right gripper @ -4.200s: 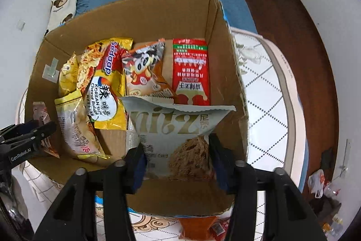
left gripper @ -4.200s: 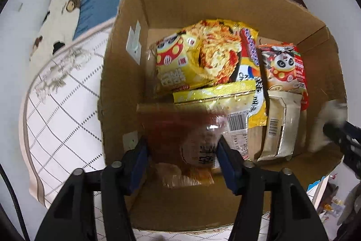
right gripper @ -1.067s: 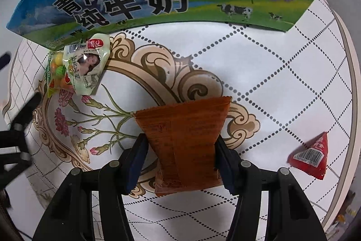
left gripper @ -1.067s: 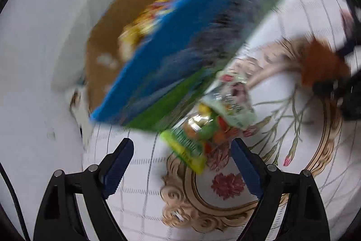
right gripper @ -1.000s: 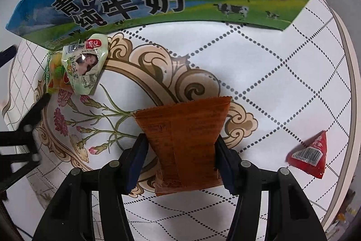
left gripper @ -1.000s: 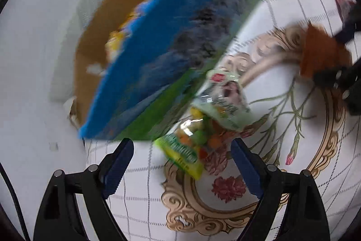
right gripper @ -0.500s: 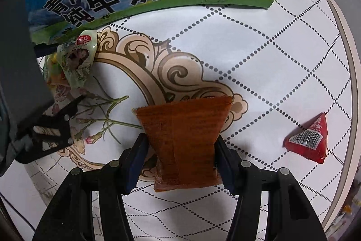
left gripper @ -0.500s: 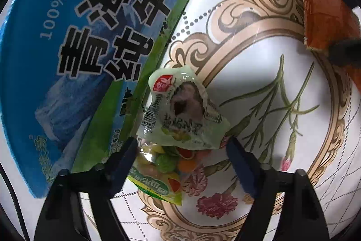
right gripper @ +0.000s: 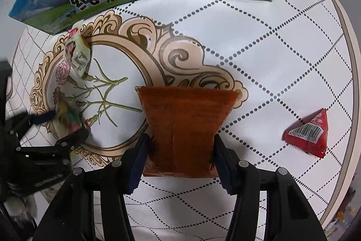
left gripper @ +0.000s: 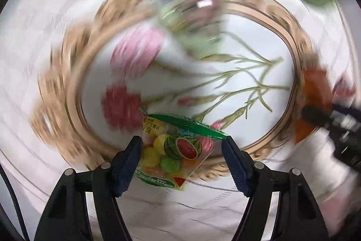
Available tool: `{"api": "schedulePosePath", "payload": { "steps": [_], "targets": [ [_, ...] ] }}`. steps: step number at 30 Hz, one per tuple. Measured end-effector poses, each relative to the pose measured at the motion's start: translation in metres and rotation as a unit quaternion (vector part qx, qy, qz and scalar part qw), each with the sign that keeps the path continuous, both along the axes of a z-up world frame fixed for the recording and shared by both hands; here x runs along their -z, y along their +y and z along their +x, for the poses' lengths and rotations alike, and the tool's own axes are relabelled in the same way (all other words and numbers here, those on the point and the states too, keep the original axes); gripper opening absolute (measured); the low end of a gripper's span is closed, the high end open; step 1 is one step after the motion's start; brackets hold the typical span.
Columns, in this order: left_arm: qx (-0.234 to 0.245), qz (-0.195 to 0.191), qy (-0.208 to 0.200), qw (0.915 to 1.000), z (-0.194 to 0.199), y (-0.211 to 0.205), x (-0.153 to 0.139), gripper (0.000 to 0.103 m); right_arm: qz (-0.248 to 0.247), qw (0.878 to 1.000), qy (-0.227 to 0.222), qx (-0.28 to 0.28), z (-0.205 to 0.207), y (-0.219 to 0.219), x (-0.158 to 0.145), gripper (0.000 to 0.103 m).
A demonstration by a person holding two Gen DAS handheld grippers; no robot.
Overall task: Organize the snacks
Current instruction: 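Grasp the green candy bag with the left gripper while the right grasps the orange chips bag, then carry both bags into the box and open both grippers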
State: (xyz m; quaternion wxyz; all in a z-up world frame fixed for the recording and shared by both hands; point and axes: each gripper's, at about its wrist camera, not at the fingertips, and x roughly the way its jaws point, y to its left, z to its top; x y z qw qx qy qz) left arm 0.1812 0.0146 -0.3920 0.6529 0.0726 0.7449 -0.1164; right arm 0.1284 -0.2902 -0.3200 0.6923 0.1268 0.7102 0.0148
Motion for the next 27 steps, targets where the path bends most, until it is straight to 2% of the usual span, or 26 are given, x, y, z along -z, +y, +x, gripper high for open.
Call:
{"api": "schedulePosePath", "payload": {
  "steps": [1, 3, 5, 9, 12, 15, 17, 18, 19, 20, 23, 27],
  "targets": [
    [-0.049, -0.025, 0.021, 0.9983, 0.000, 0.013, 0.004, 0.070, 0.001, 1.000, 0.000, 0.000, -0.007, 0.000, -0.001, 0.058],
    [-0.107, -0.060, 0.047, 0.9914, 0.000, 0.032, 0.012, 0.070, 0.006, 1.000, 0.001, -0.002, -0.008, 0.002, -0.001, 0.058],
    [-0.128, -0.079, 0.054, 0.9871, -0.003, 0.043, 0.018, 0.070, 0.009, 1.000, 0.002, -0.007, -0.002, 0.004, 0.002, 0.058],
    [-0.078, -0.064, 0.044, 0.9939, -0.014, 0.043, 0.019, 0.070, 0.019, 1.000, 0.011, -0.013, 0.010, 0.005, 0.011, 0.060],
    [-0.036, -0.057, 0.032, 0.9972, -0.016, 0.023, 0.002, 0.071, 0.025, 1.000, 0.014, -0.012, 0.012, 0.005, 0.014, 0.069],
    [0.002, -0.034, 0.020, 0.9992, -0.026, 0.001, 0.005, 0.071, 0.027, 0.999, 0.017, -0.004, 0.009, 0.005, 0.018, 0.070],
    [0.001, -0.017, 0.000, 0.9998, -0.029, -0.029, 0.008, 0.070, 0.017, 1.000, 0.011, 0.000, 0.023, 0.016, 0.026, 0.068],
    [-0.005, -0.014, -0.010, 0.9998, -0.030, -0.031, 0.008, 0.061, 0.007, 1.000, 0.008, -0.003, 0.026, 0.020, 0.027, 0.057],
    [-0.016, -0.012, -0.017, 0.9997, -0.031, -0.034, 0.007, 0.053, 0.002, 1.000, 0.005, -0.008, 0.028, 0.026, 0.030, 0.052],
    [-0.028, -0.014, -0.018, 0.9994, -0.032, -0.036, 0.006, 0.053, -0.003, 1.000, 0.002, -0.019, 0.026, 0.033, 0.031, 0.050],
    [-0.061, -0.029, -0.026, 0.9974, -0.035, -0.038, -0.003, 0.053, -0.005, 0.999, 0.007, -0.043, 0.017, 0.048, 0.032, 0.050],
    [-0.081, -0.052, -0.012, 0.9953, -0.019, -0.051, 0.001, 0.053, -0.003, 0.999, 0.016, -0.050, 0.008, 0.055, 0.038, 0.051]
  ]
}}
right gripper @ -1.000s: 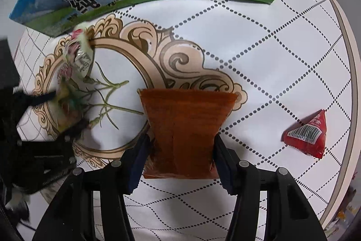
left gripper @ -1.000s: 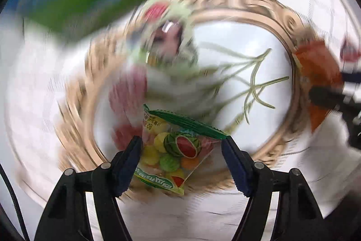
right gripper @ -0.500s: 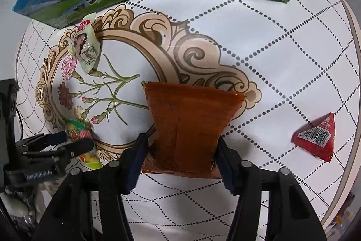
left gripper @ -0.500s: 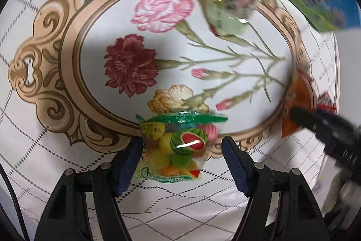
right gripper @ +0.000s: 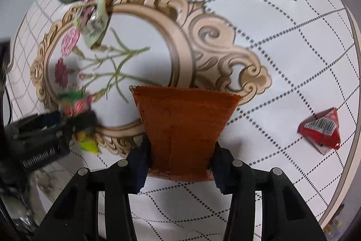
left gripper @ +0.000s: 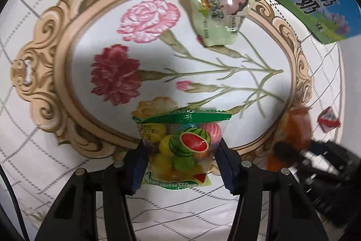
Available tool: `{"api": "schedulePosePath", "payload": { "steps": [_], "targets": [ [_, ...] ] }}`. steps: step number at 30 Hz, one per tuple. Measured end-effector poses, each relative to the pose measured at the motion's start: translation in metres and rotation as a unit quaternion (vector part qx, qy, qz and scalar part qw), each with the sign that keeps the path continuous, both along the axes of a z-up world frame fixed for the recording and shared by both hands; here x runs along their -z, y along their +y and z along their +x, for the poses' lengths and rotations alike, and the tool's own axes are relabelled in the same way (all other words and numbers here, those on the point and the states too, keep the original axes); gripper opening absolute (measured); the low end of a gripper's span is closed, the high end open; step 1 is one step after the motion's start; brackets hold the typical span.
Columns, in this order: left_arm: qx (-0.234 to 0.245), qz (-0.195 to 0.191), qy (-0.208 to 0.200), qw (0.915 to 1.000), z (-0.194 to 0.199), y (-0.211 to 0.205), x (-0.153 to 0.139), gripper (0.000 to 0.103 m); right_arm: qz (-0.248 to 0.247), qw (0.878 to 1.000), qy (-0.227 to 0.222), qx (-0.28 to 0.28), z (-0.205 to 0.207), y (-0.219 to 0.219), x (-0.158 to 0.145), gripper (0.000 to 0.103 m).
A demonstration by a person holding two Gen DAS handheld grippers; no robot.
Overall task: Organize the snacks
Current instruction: 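Carry both bags into the box and open both grippers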
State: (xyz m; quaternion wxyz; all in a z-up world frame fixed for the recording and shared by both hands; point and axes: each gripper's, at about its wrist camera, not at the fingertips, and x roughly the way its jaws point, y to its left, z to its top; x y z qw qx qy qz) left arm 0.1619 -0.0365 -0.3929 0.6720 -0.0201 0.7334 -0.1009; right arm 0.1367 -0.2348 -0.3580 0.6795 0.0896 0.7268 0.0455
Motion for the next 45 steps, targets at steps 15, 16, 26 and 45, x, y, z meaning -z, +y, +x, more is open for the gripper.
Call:
{"api": "schedulePosePath", "payload": {
  "steps": [15, 16, 26, 45],
  "targets": [
    [0.023, 0.009, -0.042, 0.9988, 0.007, -0.033, -0.040, 0.048, 0.019, 0.999, -0.021, 0.030, -0.003, -0.003, -0.006, 0.047],
    [0.021, -0.005, -0.049, 0.9985, 0.011, -0.036, -0.055, 0.048, 0.031, 0.999, -0.032, 0.032, -0.002, -0.006, -0.020, 0.047],
    [0.031, -0.086, -0.139, 0.9861, 0.102, -0.068, -0.194, 0.048, 0.080, 0.983, -0.156, 0.050, 0.077, -0.054, -0.163, 0.047],
    [0.038, 0.040, -0.045, 0.9975, 0.279, -0.033, -0.117, 0.049, 0.014, 0.996, -0.080, 0.047, 0.269, -0.071, -0.107, 0.049]
  ]
}}
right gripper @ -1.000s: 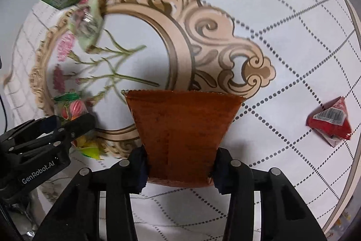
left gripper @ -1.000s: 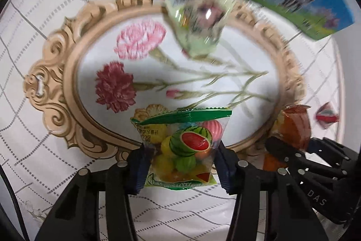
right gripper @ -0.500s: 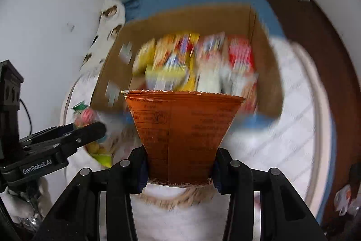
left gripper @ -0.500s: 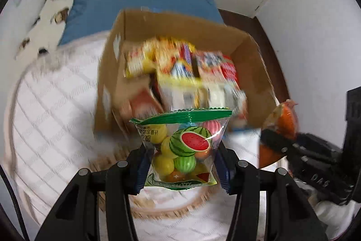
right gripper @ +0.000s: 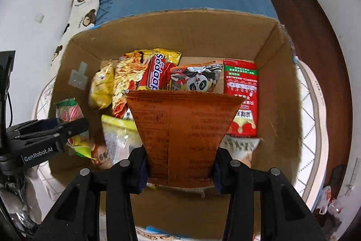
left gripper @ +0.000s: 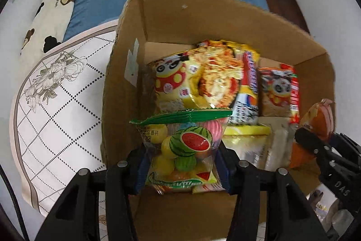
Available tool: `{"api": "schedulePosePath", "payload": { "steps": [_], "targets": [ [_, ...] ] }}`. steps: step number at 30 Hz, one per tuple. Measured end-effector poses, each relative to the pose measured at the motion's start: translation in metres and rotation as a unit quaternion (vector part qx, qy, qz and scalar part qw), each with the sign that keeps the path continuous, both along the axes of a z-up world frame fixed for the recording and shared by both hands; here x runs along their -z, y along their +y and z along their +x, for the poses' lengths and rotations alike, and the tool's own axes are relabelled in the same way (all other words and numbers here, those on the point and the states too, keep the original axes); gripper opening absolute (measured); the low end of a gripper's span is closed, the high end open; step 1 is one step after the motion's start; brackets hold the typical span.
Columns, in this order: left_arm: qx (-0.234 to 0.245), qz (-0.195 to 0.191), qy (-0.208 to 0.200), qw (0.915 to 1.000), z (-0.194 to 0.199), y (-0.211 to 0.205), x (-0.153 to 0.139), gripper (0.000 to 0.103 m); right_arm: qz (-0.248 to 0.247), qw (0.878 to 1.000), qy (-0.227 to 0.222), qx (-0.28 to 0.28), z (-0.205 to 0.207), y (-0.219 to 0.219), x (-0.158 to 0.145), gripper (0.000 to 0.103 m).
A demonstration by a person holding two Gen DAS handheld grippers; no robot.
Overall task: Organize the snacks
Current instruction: 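Carry both bags into the box and open both grippers, then lift both tools back from the box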
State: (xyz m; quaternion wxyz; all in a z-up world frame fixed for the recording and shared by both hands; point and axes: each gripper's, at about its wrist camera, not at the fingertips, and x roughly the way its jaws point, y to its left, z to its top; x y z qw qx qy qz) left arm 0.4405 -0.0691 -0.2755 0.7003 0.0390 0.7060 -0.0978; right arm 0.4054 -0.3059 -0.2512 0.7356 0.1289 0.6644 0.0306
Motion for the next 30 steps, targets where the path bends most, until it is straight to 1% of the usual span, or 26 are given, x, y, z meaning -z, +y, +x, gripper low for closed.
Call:
{"api": "schedulePosePath", "payload": {
  "steps": [1, 2, 3, 4, 5, 6, 7, 9, 12, 14, 19, 25, 30],
  "targets": [
    [0.001, 0.005, 0.004, 1.0000, 0.002, 0.000, 0.005, 0.050, 0.006, 1.000, 0.009, 0.002, 0.004, 0.000, 0.007, 0.052],
    [-0.002, 0.008, 0.005, 1.0000, 0.004, 0.001, 0.009, 0.052, 0.009, 1.000, 0.017, 0.000, 0.007, 0.000, 0.012, 0.069],
    [-0.004, 0.012, 0.002, 0.9999, 0.005, 0.002, 0.010, 0.061, 0.009, 1.000, 0.020, -0.002, 0.009, 0.001, 0.016, 0.089],
    [-0.003, 0.015, -0.005, 0.9999, 0.006, 0.001, 0.009, 0.073, 0.007, 1.000, 0.022, -0.005, 0.010, 0.002, 0.019, 0.092],
    [-0.002, 0.006, -0.011, 0.9999, 0.007, 0.001, 0.007, 0.074, 0.005, 1.000, 0.027, -0.007, 0.011, 0.002, 0.022, 0.092],
    [-0.003, 0.005, -0.015, 0.9999, 0.007, 0.001, 0.006, 0.078, 0.004, 0.999, 0.031, -0.007, 0.012, 0.002, 0.024, 0.092],
    [-0.002, 0.000, -0.018, 0.9998, 0.006, 0.001, 0.005, 0.085, 0.004, 0.999, 0.033, -0.008, 0.012, 0.002, 0.026, 0.092],
    [0.002, -0.002, -0.023, 0.9997, 0.004, -0.001, 0.003, 0.087, 0.001, 0.999, 0.032, -0.009, 0.011, 0.002, 0.027, 0.092],
    [0.007, 0.004, -0.034, 0.9994, -0.001, -0.001, 0.002, 0.088, -0.004, 1.000, 0.030, -0.005, 0.008, 0.000, 0.027, 0.095],
    [0.007, 0.005, -0.041, 0.9991, -0.005, 0.000, -0.001, 0.088, -0.006, 1.000, 0.025, -0.003, 0.004, -0.001, 0.023, 0.095],
    [0.012, 0.018, -0.084, 0.9963, -0.023, -0.001, -0.016, 0.088, -0.024, 1.000, 0.008, 0.006, -0.012, -0.007, 0.009, 0.095],
    [0.004, 0.003, -0.123, 0.9924, -0.051, 0.001, -0.042, 0.088, -0.040, 0.999, -0.024, 0.016, -0.038, -0.011, -0.015, 0.095],
    [0.002, -0.002, -0.162, 0.9868, -0.074, 0.003, -0.066, 0.088, -0.049, 0.997, -0.062, 0.019, -0.063, -0.012, -0.045, 0.095]
  ]
}}
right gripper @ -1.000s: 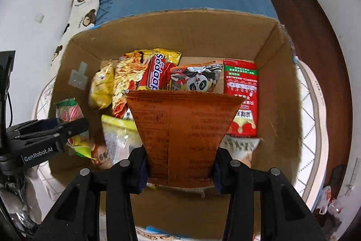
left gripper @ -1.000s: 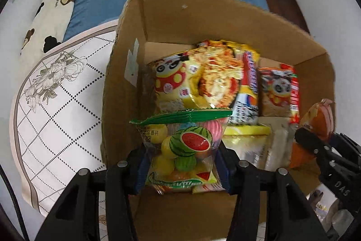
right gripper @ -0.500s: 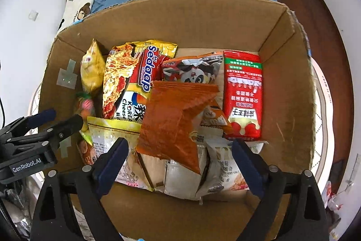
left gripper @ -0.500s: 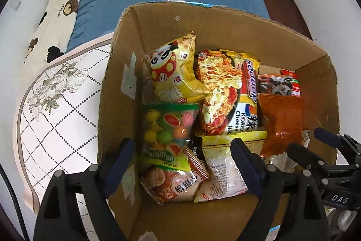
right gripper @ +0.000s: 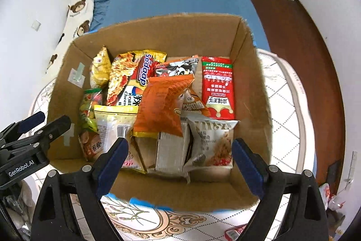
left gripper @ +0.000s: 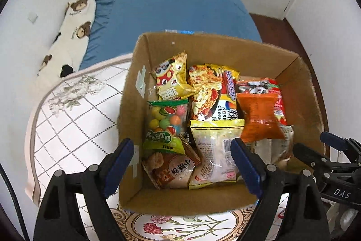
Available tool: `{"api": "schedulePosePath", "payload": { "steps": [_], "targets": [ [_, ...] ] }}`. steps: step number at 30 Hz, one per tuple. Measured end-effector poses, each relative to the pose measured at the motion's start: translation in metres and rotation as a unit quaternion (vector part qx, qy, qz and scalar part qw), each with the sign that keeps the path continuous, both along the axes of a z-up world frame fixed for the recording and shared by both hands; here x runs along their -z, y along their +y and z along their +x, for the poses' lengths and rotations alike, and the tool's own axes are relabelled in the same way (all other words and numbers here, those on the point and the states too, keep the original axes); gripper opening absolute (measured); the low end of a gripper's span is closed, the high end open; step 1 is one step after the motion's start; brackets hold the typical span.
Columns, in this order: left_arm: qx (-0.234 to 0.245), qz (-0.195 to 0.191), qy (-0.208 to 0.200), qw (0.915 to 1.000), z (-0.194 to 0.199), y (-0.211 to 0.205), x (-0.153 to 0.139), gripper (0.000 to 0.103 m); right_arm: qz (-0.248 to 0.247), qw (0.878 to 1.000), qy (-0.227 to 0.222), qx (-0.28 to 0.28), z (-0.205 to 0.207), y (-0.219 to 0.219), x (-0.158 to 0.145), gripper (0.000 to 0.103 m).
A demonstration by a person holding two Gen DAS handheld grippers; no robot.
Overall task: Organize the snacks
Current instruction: 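Lift both tools back from the box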
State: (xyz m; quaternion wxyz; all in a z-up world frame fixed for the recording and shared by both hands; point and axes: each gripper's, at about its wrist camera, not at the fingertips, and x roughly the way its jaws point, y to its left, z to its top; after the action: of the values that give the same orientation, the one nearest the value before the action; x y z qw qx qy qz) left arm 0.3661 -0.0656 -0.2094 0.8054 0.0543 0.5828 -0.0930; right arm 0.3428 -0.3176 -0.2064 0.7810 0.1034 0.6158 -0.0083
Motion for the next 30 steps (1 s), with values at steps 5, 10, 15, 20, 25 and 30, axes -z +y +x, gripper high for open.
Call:
{"api": "schedulePosePath", "payload": {
  "steps": [5, 10, 15, 20, 25, 30],
  "targets": [
    [-0.005, -0.013, -0.042, 0.9990, -0.027, 0.005, -0.031, 0.088, -0.013, 0.999, -0.040, -0.001, -0.028, 0.003, -0.031, 0.095],
    [-0.004, -0.025, -0.078, 0.9966, -0.055, 0.010, -0.059, 0.088, -0.020, 0.997, -0.075, -0.005, -0.057, 0.007, -0.059, 0.095],
    [-0.002, -0.032, -0.111, 0.9933, -0.084, 0.016, -0.083, 0.088, -0.026, 0.994, -0.106, -0.012, -0.082, 0.015, -0.086, 0.095],
    [-0.005, -0.037, -0.136, 0.9900, -0.112, 0.023, -0.103, 0.088, -0.026, 0.990, -0.137, -0.009, -0.107, 0.019, -0.111, 0.095],
    [-0.006, -0.038, -0.151, 0.9878, -0.134, 0.027, -0.114, 0.088, -0.022, 0.988, -0.155, -0.002, -0.127, 0.022, -0.125, 0.095],
    [-0.009, -0.036, -0.159, 0.9865, -0.147, 0.027, -0.117, 0.088, -0.009, 0.987, -0.161, 0.004, -0.142, 0.023, -0.129, 0.095]
  ]
}}
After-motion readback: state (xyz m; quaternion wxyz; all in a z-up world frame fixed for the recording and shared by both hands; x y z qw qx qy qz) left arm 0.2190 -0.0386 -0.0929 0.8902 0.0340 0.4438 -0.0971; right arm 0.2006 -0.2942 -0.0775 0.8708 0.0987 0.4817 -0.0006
